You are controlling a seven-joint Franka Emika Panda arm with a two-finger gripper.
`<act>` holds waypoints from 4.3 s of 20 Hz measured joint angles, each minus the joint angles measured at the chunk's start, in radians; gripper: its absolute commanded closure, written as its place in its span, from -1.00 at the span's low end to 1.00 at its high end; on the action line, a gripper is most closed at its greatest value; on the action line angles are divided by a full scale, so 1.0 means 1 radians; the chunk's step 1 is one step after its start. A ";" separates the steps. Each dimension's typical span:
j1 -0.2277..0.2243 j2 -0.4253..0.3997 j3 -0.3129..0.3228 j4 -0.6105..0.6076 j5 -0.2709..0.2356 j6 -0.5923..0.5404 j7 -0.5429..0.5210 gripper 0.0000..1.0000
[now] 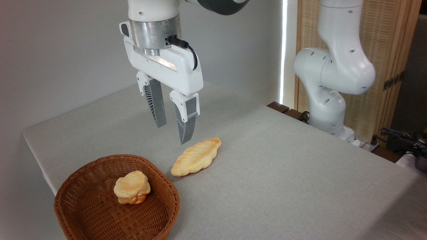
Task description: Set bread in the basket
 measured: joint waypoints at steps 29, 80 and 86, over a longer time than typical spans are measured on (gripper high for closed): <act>0.001 0.000 0.000 0.006 0.000 -0.078 0.001 -1.00; -0.145 0.008 -0.015 -0.402 0.011 0.275 -0.245 -1.00; -0.150 0.018 -0.016 -0.402 0.013 0.280 -0.245 -0.20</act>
